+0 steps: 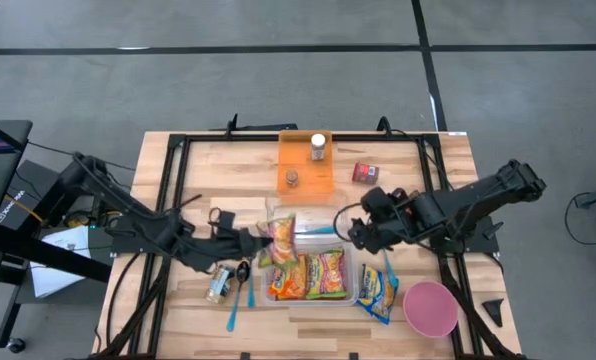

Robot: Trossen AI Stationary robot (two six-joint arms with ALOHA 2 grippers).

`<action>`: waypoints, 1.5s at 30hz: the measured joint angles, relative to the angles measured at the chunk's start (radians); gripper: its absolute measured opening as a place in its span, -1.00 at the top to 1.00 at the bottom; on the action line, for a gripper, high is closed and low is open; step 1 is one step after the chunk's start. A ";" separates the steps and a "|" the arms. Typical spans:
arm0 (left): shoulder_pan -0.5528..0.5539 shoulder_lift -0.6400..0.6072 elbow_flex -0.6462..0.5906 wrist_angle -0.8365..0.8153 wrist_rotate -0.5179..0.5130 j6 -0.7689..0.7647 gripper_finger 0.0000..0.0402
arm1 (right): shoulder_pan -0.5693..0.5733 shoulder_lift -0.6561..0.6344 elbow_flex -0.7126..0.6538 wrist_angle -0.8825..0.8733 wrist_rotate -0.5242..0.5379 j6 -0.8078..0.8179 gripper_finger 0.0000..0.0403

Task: Pick & Place Food Item
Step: Put the green noodle pack into the white transparent bin

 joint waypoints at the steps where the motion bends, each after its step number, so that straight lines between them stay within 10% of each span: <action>1: -0.001 0.024 0.000 0.048 0.000 0.000 1.00 | 0.012 0.000 -0.001 -0.010 0.000 0.000 -0.49; 16: -0.011 0.251 0.161 0.166 0.025 -0.006 1.00 | 0.147 0.001 -0.001 -0.081 0.011 0.073 -0.49; 45: -0.080 0.254 0.142 -0.188 0.055 -0.311 1.00 | 0.175 0.001 -0.001 -0.078 0.038 0.074 -0.49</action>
